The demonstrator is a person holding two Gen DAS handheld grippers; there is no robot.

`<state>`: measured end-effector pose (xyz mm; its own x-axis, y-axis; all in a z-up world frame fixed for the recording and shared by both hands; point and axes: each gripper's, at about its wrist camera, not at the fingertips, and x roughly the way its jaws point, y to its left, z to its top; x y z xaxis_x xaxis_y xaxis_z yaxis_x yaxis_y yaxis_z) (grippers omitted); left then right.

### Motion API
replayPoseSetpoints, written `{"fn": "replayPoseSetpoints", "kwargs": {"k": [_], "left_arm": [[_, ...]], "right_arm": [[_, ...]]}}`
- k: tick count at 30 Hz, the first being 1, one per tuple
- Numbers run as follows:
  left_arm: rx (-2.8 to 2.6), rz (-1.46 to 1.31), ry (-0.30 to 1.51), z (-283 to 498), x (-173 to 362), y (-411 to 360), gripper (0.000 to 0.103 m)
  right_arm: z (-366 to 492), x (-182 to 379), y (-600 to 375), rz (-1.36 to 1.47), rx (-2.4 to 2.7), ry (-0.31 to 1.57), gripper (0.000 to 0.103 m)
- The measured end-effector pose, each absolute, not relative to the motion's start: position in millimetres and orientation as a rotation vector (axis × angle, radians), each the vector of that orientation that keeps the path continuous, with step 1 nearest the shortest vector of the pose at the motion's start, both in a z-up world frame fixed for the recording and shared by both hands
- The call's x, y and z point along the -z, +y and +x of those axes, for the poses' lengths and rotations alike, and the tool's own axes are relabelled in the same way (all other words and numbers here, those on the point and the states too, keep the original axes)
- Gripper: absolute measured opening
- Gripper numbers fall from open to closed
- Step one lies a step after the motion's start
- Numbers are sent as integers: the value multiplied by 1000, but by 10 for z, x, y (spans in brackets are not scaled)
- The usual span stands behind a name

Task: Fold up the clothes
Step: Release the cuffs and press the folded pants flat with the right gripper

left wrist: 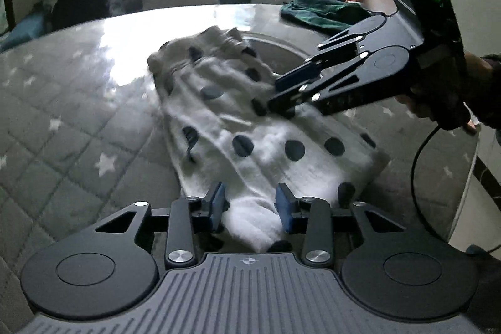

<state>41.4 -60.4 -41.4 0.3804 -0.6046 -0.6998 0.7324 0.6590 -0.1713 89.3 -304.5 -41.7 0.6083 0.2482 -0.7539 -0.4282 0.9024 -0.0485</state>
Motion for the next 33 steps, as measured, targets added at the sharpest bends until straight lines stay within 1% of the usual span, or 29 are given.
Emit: {"fn": "replayPoseSetpoints", "kwargs": {"k": [4, 8, 15, 20, 26, 27, 28, 29, 31, 33], "left_arm": [[840, 157, 783, 350, 335, -515, 38], [813, 137, 769, 231, 290, -388, 40], [799, 114, 765, -81, 287, -201, 42], [792, 134, 782, -167, 392, -271, 43], [784, 158, 754, -209, 467, -370, 42], [790, 162, 754, -216, 474, -389, 39], [781, 170, 750, -221, 482, -402, 29], [770, 178, 746, -226, 490, -415, 23], [757, 178, 744, -229, 500, -414, 16], [751, 166, 746, -230, 496, -385, 12]], "right_arm": [[787, 346, -3144, -191, -385, 816, 33], [601, 212, -3240, -155, -383, 790, 33], [-2, 201, -3290, -157, -430, 805, 33], [-286, 340, -3243, -165, -422, 819, 33], [-351, 534, -3193, -125, -386, 817, 33], [-352, 553, -3181, -122, -384, 816, 31], [-357, 562, -3175, -117, -385, 816, 27], [-367, 568, -3173, -115, -385, 814, 24], [-396, 564, -3153, -116, -382, 805, 16], [-421, 549, -3152, -111, -385, 803, 9]]}}
